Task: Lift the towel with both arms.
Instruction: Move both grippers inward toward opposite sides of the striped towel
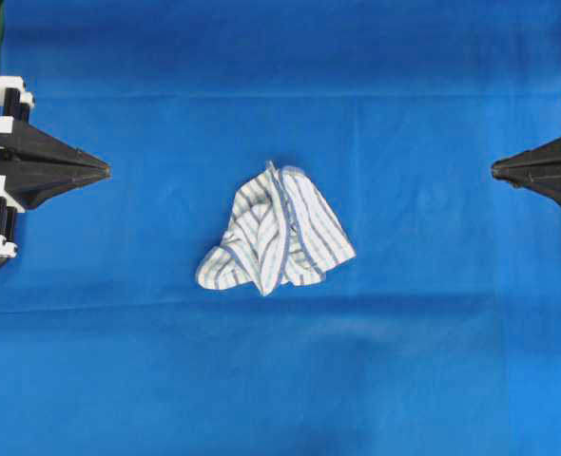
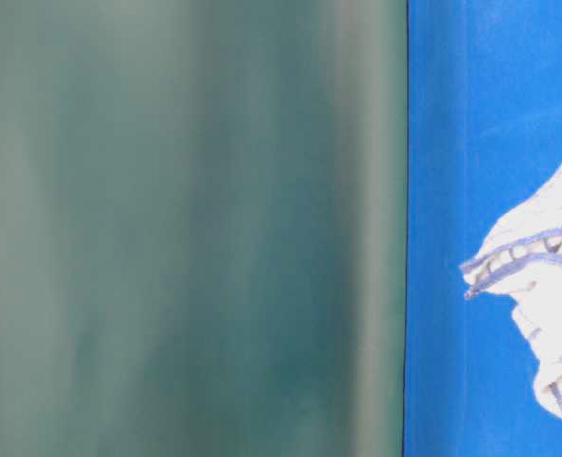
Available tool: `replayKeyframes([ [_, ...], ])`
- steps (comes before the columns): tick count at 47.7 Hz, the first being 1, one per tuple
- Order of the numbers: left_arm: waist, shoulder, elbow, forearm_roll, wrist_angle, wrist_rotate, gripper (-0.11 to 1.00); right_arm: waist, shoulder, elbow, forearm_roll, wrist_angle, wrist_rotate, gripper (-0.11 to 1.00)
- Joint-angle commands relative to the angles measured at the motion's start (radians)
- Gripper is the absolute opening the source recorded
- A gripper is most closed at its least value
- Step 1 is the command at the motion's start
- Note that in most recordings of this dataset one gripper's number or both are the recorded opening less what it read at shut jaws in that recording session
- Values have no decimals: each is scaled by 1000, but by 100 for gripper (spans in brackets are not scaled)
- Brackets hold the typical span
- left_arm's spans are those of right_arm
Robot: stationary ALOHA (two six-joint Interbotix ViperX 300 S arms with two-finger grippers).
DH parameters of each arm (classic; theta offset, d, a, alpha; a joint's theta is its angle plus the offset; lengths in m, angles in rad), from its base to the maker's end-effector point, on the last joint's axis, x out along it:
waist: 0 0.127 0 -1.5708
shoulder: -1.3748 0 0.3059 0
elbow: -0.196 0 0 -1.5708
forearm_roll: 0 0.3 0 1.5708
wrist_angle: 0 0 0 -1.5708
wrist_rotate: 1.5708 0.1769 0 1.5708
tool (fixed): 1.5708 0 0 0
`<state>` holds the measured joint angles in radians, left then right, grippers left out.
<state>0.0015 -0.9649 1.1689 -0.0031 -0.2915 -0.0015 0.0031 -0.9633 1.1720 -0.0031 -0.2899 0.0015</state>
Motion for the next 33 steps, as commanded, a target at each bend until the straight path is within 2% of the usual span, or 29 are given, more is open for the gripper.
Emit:
replayKeyframes([
  [1, -5, 9, -34, -17, 31, 5, 0, 2, 6, -31, 2, -3, -2, 0],
  [11, -5, 17, -72, -17, 67, 9, 0, 14, 57, -114, 0, 103, 0, 0],
  [20, -6, 51, -75, -17, 87, -2, 0, 21, 155, -184, 2, 187, 3, 0],
  [30, -32, 155, -83, -17, 94, -5, 1, 29, 295, -225, 6, 210, 8, 0],
  [33, -38, 193, -87, -18, 94, -5, 7, 31, 344, -235, 8, 212, 8, 1],
])
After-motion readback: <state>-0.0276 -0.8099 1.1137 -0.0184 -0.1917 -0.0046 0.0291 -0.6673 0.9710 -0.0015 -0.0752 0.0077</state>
